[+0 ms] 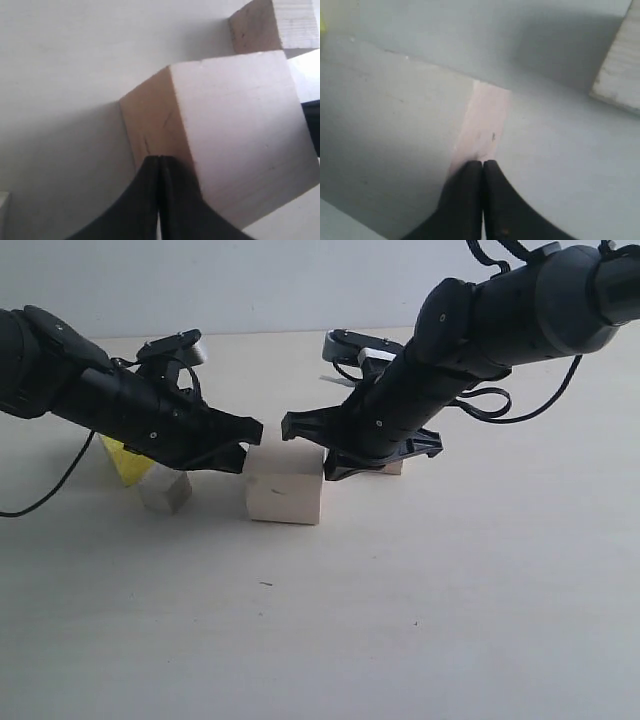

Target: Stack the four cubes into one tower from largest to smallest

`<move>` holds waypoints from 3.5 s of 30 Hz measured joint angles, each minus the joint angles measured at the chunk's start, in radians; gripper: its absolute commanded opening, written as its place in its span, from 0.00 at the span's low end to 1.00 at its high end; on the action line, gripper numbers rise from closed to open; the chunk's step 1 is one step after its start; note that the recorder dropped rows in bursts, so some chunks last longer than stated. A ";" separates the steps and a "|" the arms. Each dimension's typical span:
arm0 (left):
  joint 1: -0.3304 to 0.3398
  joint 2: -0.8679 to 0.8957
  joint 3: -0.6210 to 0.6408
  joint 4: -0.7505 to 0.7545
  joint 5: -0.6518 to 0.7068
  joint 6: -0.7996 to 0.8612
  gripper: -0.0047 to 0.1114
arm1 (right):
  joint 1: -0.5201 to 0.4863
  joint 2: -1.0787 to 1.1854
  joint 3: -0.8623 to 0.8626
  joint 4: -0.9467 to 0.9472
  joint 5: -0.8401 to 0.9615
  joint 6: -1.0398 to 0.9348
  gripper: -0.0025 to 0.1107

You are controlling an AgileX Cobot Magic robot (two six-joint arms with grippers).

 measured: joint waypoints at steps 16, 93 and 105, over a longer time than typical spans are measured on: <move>0.001 0.054 -0.001 0.000 0.007 0.011 0.04 | -0.002 0.017 -0.046 -0.038 -0.004 -0.006 0.02; 0.121 -0.217 -0.246 1.062 0.227 -0.135 0.10 | 0.002 -1.081 0.395 -0.351 0.297 0.165 0.02; 0.121 -0.110 -0.262 1.127 0.202 -0.116 0.72 | 0.002 -1.103 0.395 -0.329 0.371 0.120 0.02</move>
